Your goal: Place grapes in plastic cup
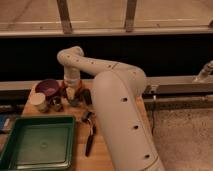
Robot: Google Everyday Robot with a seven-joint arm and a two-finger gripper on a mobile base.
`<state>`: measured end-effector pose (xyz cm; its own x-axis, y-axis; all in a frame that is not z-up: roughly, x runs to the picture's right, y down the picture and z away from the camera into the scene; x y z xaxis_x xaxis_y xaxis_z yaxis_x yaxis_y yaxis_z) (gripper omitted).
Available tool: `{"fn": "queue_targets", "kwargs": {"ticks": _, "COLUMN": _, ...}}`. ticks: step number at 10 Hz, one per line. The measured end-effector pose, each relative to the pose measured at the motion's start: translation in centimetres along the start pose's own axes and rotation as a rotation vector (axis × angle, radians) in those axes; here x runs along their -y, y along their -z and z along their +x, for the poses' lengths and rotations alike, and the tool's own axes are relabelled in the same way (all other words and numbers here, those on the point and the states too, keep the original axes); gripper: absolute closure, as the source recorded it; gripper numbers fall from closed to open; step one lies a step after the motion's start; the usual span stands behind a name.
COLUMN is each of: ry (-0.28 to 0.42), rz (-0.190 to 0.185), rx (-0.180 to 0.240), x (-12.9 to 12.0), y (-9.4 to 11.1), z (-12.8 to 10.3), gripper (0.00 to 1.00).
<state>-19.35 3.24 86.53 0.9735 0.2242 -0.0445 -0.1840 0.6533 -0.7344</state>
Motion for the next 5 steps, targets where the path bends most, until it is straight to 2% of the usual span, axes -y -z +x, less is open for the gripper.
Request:
{"fn": "queue_targets", "kwargs": {"ticks": 2, "ry": -0.005, "rz": 0.016, "rx": 0.010, "x": -0.1, "y": 0.7, "z": 0.2, "gripper": 0.20}}
{"fn": "queue_targets", "kwargs": {"ticks": 4, "ry": -0.033, "rz": 0.063, "rx": 0.035, "x": 0.5, "y": 2.8, "z": 0.7, "gripper": 0.20}}
{"fn": "queue_targets", "kwargs": {"ticks": 5, "ry": -0.036, "rz": 0.062, "rx": 0.029, "x": 0.6, "y": 2.5, "z": 1.0, "gripper": 0.20}}
